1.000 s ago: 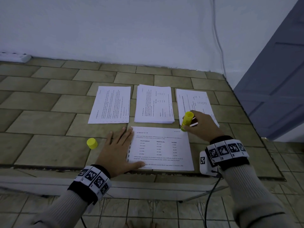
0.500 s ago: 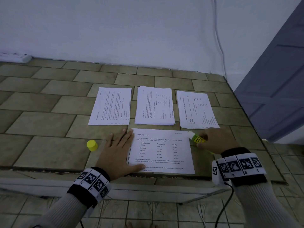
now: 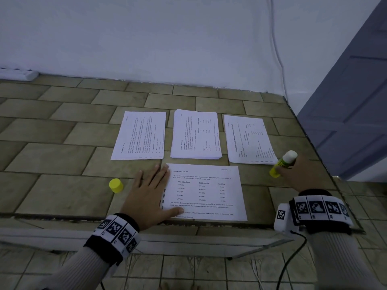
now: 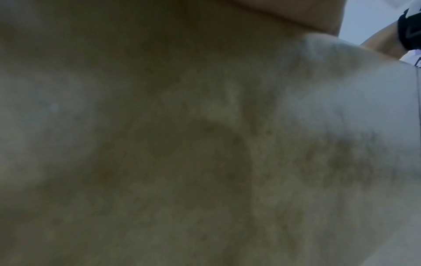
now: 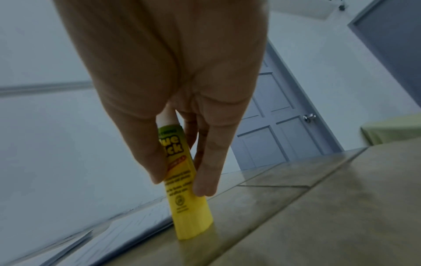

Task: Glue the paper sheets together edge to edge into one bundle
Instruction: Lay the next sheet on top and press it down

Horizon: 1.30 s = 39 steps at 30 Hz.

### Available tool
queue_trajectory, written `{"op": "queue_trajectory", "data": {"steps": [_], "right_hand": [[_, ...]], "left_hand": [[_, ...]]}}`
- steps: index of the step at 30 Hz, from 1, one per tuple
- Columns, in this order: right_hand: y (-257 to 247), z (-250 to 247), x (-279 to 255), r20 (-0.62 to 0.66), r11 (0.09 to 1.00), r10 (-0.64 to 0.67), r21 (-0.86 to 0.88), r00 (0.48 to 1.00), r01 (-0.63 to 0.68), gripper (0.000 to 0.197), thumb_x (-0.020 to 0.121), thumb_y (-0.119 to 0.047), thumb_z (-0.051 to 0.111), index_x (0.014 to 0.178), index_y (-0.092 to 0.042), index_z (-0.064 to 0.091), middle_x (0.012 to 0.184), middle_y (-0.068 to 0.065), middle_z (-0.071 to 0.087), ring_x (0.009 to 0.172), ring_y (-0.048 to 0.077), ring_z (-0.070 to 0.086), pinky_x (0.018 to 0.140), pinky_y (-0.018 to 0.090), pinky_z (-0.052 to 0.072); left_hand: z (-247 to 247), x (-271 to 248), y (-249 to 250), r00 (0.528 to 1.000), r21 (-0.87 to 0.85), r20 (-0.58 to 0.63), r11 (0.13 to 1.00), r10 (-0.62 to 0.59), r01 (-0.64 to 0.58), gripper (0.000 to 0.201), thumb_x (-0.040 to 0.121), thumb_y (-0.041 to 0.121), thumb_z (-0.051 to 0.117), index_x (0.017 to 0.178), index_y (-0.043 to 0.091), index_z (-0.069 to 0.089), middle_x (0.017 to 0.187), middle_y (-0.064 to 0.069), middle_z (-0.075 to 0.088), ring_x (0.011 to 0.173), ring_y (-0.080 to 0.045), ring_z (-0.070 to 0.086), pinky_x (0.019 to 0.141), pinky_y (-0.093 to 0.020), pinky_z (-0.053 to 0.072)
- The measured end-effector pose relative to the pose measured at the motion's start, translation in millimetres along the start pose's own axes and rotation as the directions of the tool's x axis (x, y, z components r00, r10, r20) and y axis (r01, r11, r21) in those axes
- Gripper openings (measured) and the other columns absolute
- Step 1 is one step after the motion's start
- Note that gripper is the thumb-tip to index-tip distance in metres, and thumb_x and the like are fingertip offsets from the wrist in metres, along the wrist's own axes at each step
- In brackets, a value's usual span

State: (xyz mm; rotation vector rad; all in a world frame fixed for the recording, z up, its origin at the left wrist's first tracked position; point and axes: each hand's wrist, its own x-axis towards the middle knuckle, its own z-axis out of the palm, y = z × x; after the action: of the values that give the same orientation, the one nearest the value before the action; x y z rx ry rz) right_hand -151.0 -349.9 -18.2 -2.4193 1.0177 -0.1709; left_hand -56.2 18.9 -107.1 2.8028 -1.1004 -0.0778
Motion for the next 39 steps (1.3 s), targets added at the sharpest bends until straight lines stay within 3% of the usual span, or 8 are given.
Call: {"op": "queue_trajectory", "data": {"steps": [4,7,10,15,19,26,32,39], "right_hand": [[3,-3,3,0.021,0.999,0.022,0.043,1.0,-0.023,0.045,0.082,-0.021,0.074,0.116,0.0,0.055,0.101,0.019,0.061,0.085,0.025,0.05,0.07,0.03,0.035],[6,-3,-3,0.187,0.992,0.093,-0.102,0.978,-0.074,0.031,0.084,-0.034,0.07,0.078,-0.006,0.058,0.076,0.013,0.062,0.07,0.025,0.054,0.067,0.034,0.044],[-6,5,-19,0.36,0.982,0.109,-0.181,0.927,-0.045,0.035,0.09,-0.032,0.062,0.066,-0.013,0.046,0.062,0.006,0.055,0.058,0.021,0.052,0.062,0.029,0.044],[-52,23,-19,0.398,0.955,-0.244,-0.063,0.885,0.291,0.012,0.09,-0.021,0.062,0.087,-0.01,0.063,0.082,0.004,0.064,0.068,0.013,0.058,0.058,0.02,0.044],[-81,45,2,0.335,0.89,-0.383,-0.118,0.861,0.441,0.033,0.092,-0.02,0.059,0.123,-0.01,0.054,0.114,0.01,0.056,0.104,0.023,0.054,0.088,0.031,0.046],[-77,78,40,0.345,0.888,-0.078,-0.402,0.935,0.222,0.05,0.092,-0.038,0.054,0.127,-0.005,0.042,0.134,0.016,0.038,0.126,0.037,0.038,0.101,0.049,0.039],[-73,77,48,0.32,0.859,-0.159,-0.422,0.934,0.291,0.03,0.093,-0.03,0.055,0.109,-0.005,0.052,0.115,0.015,0.057,0.104,0.031,0.057,0.079,0.035,0.045],[-79,59,51,0.107,0.961,-0.185,-0.19,0.977,0.203,0.034,0.096,-0.025,0.049,0.122,-0.002,0.052,0.12,0.019,0.058,0.108,0.035,0.055,0.086,0.035,0.044]], "left_hand": [[1,1,0,1.0,0.003,0.001,1.0,0.005,-0.005,0.119,0.072,0.096,0.016,0.155,0.011,0.016,0.162,0.001,0.005,0.15,-0.019,0.005,0.118,-0.056,0.008],[1,1,-1,1.0,0.018,0.013,1.0,0.007,-0.007,0.121,0.07,0.097,0.017,0.155,0.01,0.015,0.162,0.0,0.004,0.15,-0.02,0.005,0.118,-0.057,0.009],[2,1,-1,1.0,0.02,0.0,1.0,0.008,-0.008,0.122,0.07,0.097,0.02,0.154,0.009,0.018,0.162,-0.001,0.007,0.15,-0.021,0.007,0.118,-0.057,0.01],[4,2,-2,1.0,0.029,0.0,0.999,0.02,-0.02,0.117,0.071,0.096,0.022,0.155,0.015,0.015,0.162,-0.001,0.006,0.15,-0.021,0.006,0.117,-0.056,0.005],[2,1,-1,1.0,0.027,0.01,0.999,0.022,-0.022,0.118,0.07,0.097,0.022,0.155,0.015,0.017,0.162,-0.002,0.008,0.15,-0.021,0.006,0.117,-0.057,0.007],[1,1,0,1.0,0.043,0.014,0.999,0.019,-0.019,0.12,0.069,0.098,0.021,0.155,0.014,0.017,0.162,-0.005,0.005,0.15,-0.022,0.006,0.116,-0.057,0.006],[-1,2,0,0.999,0.057,0.028,0.998,0.018,-0.02,0.119,0.071,0.097,0.022,0.155,0.013,0.018,0.162,-0.006,0.007,0.149,-0.024,0.01,0.114,-0.053,0.002],[-1,-1,0,1.0,-0.012,0.03,1.0,-0.005,0.006,0.112,0.076,0.092,0.009,0.154,0.013,-0.001,0.162,0.001,-0.004,0.15,-0.018,-0.003,0.118,-0.049,-0.004]]}}
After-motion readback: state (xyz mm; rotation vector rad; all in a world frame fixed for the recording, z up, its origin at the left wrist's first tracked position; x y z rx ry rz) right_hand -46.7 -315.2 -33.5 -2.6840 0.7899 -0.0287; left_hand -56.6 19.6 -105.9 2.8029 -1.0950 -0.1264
